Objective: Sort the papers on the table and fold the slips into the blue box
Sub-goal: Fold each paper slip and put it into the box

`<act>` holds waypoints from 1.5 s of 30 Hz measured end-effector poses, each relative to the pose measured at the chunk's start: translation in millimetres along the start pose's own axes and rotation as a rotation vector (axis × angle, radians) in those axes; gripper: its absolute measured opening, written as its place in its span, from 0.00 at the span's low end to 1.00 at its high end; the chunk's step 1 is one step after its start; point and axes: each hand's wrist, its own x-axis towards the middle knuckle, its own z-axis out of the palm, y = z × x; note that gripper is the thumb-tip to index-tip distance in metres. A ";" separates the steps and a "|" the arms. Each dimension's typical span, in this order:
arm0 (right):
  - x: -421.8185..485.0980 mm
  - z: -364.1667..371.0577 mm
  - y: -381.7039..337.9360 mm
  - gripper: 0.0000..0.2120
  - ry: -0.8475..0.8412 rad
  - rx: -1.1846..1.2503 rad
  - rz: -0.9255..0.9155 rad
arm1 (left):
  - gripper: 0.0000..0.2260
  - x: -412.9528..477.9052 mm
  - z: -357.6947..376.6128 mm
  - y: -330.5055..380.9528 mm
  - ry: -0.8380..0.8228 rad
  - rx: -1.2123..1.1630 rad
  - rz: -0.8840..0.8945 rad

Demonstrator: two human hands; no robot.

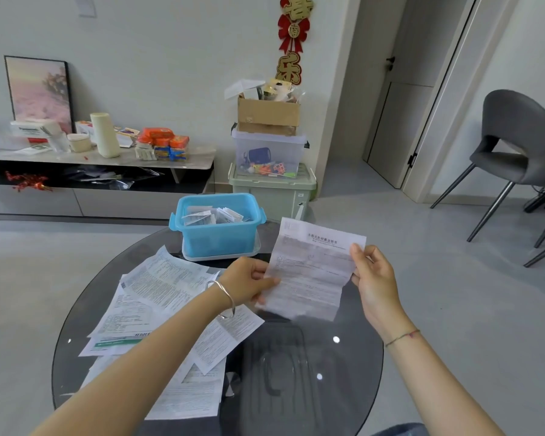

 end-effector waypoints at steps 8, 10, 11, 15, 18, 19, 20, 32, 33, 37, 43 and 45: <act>-3.9 -2.8 -5.3 0.11 -0.078 -0.190 -0.103 | 0.13 8.0 16.9 -13.4 0.147 -0.043 0.170; -15.6 -10.6 0.9 0.12 -0.224 -0.364 -0.163 | 0.14 5.9 20.8 -27.0 0.094 -0.032 0.158; -23.2 -14.2 4.6 0.12 -0.298 -0.439 -0.165 | 0.15 3.6 22.1 -33.0 0.061 0.029 0.142; -48.5 -30.8 20.5 0.10 -0.543 -0.654 -0.074 | 0.28 -3.0 30.2 -57.7 -0.209 0.542 0.148; -57.1 -40.6 27.1 0.11 -0.644 -0.826 -0.041 | 0.40 -10.7 36.3 -70.0 -0.354 1.037 0.166; -59.6 -42.6 27.7 0.11 -0.674 -0.899 -0.060 | 0.42 -13.2 37.7 -73.8 -0.390 1.080 0.190; -61.0 -45.2 29.4 0.09 -0.708 -0.969 -0.092 | 0.42 -16.4 38.5 -73.2 -0.420 1.103 0.216; -53.5 -47.4 53.0 0.16 -0.740 -1.062 -0.185 | 0.35 -19.7 35.8 -65.8 -0.523 1.114 0.286; -53.4 -44.7 53.4 0.11 -0.690 -0.949 -0.080 | 0.34 -18.1 34.8 -65.0 -0.513 1.067 0.246; -43.6 -30.7 57.2 0.05 -0.458 -0.688 0.050 | 0.32 -9.9 24.7 -67.5 -0.379 0.532 0.095; -7.9 -7.2 74.7 0.14 -0.254 -0.732 0.047 | 0.19 5.9 30.6 -58.4 -0.068 0.388 -0.059; 1.5 -2.7 82.6 0.13 -0.225 -0.776 0.057 | 0.23 10.8 35.0 -55.8 -0.014 0.362 -0.093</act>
